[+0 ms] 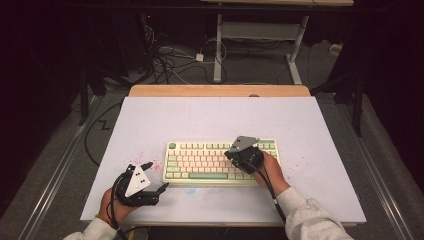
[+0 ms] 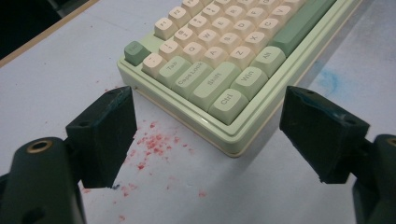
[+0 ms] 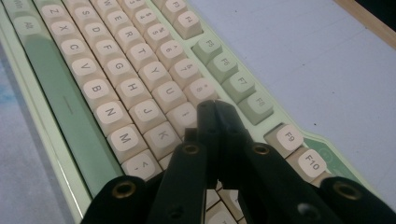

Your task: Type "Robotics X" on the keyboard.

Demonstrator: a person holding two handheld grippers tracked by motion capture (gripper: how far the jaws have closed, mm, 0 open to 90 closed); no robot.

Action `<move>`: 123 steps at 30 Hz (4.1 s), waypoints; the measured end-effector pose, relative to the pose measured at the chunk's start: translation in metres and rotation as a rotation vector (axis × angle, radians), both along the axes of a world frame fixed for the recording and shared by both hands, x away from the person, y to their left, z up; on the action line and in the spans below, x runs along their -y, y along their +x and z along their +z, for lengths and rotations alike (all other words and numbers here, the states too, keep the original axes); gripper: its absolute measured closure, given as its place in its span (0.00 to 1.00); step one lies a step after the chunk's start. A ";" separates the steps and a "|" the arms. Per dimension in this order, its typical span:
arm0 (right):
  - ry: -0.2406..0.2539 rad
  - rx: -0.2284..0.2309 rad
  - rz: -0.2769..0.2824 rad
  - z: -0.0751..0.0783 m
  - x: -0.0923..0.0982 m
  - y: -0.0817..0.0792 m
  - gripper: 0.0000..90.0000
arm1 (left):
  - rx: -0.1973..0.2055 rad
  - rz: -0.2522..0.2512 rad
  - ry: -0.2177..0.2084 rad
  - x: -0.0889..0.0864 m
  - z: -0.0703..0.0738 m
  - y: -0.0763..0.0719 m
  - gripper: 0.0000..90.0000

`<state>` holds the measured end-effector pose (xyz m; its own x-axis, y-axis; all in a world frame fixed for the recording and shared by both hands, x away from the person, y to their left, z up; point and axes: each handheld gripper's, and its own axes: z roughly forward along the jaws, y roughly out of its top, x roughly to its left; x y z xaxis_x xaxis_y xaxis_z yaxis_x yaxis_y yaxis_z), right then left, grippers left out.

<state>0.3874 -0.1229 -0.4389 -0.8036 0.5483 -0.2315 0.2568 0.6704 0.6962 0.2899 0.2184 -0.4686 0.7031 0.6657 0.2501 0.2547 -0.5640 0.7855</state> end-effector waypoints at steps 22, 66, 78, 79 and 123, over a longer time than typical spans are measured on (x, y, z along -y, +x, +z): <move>0.119 0.112 0.012 0.017 0.018 -0.025 0.48 | 0.000 0.019 -0.017 0.000 0.003 0.000 0.21; 0.160 0.233 -0.104 -0.008 0.104 -0.100 0.20 | -0.134 -0.109 0.073 0.064 0.033 0.046 0.98; 0.128 0.224 -0.099 -0.014 0.105 -0.097 0.21 | -0.190 -0.156 0.132 0.104 0.034 0.079 0.97; 0.125 0.226 -0.094 -0.015 0.105 -0.096 0.21 | -0.195 -0.160 0.133 0.107 0.033 0.081 0.97; 0.082 0.222 -0.079 -0.018 0.102 -0.096 0.21 | -0.211 -0.155 0.187 0.131 0.021 0.099 0.97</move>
<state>0.2911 -0.2245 -0.4569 -0.6919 0.6316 -0.3497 0.1406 0.5930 0.7928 0.3892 0.0872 -0.4480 0.8421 0.5025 0.1959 0.3003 -0.7385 0.6037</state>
